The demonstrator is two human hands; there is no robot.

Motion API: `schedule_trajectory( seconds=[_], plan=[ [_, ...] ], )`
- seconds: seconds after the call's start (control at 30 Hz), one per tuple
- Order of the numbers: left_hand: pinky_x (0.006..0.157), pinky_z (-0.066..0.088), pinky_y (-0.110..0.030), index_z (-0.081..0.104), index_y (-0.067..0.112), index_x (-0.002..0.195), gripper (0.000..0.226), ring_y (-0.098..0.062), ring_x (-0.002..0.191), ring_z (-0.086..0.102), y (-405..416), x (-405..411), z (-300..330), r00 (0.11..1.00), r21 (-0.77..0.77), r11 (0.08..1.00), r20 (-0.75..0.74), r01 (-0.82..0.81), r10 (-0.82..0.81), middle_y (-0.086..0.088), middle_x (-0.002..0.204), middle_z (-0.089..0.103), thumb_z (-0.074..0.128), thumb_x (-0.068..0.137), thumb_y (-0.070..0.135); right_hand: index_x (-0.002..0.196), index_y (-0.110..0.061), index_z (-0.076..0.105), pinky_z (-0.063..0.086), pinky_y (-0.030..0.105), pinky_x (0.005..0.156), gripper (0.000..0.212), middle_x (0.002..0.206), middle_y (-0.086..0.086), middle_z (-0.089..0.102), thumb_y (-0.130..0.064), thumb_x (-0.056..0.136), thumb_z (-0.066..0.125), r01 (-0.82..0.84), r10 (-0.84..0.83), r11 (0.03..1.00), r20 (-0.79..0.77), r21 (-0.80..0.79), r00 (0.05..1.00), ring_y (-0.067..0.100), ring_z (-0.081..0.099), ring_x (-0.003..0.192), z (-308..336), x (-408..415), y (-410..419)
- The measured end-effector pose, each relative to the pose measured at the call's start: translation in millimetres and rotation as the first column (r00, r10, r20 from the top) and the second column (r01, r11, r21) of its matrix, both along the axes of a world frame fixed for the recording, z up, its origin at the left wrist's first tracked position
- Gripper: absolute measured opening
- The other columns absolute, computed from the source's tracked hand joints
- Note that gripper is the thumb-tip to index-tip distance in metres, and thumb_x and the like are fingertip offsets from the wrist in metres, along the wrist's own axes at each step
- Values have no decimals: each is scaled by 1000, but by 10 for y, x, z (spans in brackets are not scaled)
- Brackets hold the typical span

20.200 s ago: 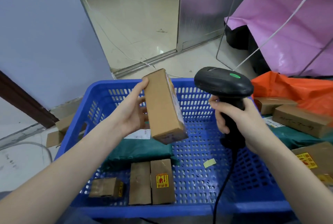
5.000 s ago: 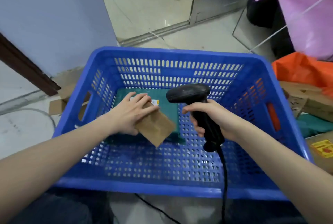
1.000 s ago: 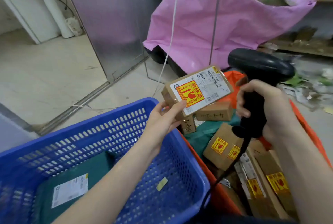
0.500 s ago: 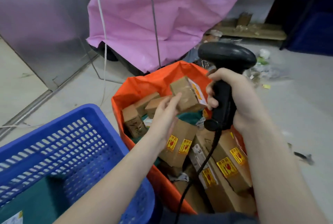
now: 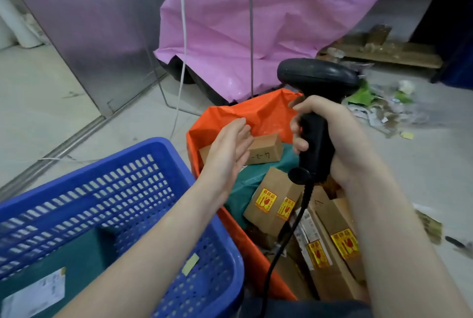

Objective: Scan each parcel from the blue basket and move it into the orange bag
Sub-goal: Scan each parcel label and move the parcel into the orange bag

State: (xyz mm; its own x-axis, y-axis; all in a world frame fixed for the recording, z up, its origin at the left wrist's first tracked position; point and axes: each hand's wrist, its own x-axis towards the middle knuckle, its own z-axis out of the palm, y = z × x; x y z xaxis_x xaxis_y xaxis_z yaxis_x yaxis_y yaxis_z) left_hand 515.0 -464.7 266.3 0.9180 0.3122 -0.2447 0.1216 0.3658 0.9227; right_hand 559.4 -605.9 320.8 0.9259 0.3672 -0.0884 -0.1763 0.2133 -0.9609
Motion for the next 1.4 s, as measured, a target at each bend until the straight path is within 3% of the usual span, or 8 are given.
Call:
schedule_trajectory(
  seconds=[0.2, 0.3, 0.57, 0.77, 0.87, 1.03, 1.23, 1.4],
  plan=[
    [100, 39, -26, 53, 24, 126, 32, -12, 121, 55, 701, -653, 167, 986, 37, 985, 22, -169, 168, 6, 130, 58, 44, 97, 34, 69, -10, 50, 32, 26, 44, 14, 54, 6, 49, -13, 82, 55, -187, 186, 982, 11, 4, 982, 17, 37, 36, 110, -316, 703],
    [101, 40, -28, 58, 26, 114, 22, -12, 117, 58, 1069, -1053, 213, 966, 34, 966, 22, -258, 257, 6, 125, 61, 48, 96, 32, 75, -8, 50, 32, 24, 41, 10, 51, 6, 47, -10, 83, 54, -271, 271, 962, 35, 8, 962, 18, 38, 35, 155, -548, 1156],
    [104, 41, -30, 59, 30, 115, 23, -13, 118, 58, 2049, -2117, 222, 879, 135, 870, 18, -475, 477, 8, 127, 60, 46, 97, 34, 74, -5, 55, 41, 24, 45, 15, 51, 11, 50, -10, 87, 59, -508, 510, 860, 118, -56, 852, 22, 47, 39, 24, -1314, 2278],
    [101, 43, -31, 60, 29, 118, 27, -13, 115, 59, 2623, -2809, -70, 798, 154, 798, -76, -583, 598, 9, 127, 60, 50, 94, 38, 80, -6, 57, 45, 23, 48, 23, 58, 8, 59, -26, 89, 64, -637, 649, 752, 22, -173, 760, 21, 51, 44, -395, -1842, 2851],
    [100, 41, -31, 61, 34, 106, 16, -11, 115, 57, 2854, -3072, -348, 762, 189, 775, -151, -603, 630, 13, 120, 60, 51, 94, 38, 92, -4, 59, 45, 21, 48, 23, 64, 5, 62, -25, 89, 65, -658, 667, 722, -38, -213, 744, 20, 54, 45, -631, -1998, 3041],
    [101, 34, -32, 57, 34, 108, 18, -11, 123, 47, 3161, -3462, -965, 688, 246, 743, -282, -622, 669, 11, 129, 53, 50, 94, 43, 94, -6, 62, 53, 32, 57, 11, 83, 6, 63, -15, 88, 65, -695, 671, 668, -188, -266, 717, 17, 63, 64, -1112, -2090, 3249],
    [92, 31, -27, 49, 16, 133, 48, -12, 114, 46, 3359, -3652, -1722, 590, 321, 745, -462, -584, 662, 4, 132, 51, 54, 93, 42, 87, -13, 68, 52, 46, 86, 3, 96, 6, 66, -13, 84, 67, -659, 578, 636, -318, -401, 751, 27, 62, 106, -1909, -2139, 3466],
    [107, 34, -35, 39, 12, 143, 66, -24, 133, 39, 3557, -3698, -2267, 471, 470, 745, -580, -474, 665, -9, 148, 38, 60, 88, 42, 86, -17, 62, 35, 29, 62, 7, 73, -1, 54, -18, 83, 68, -676, 561, 537, -384, -505, 733, 17, 51, 71, -2417, -2269, 3541]
  ],
)
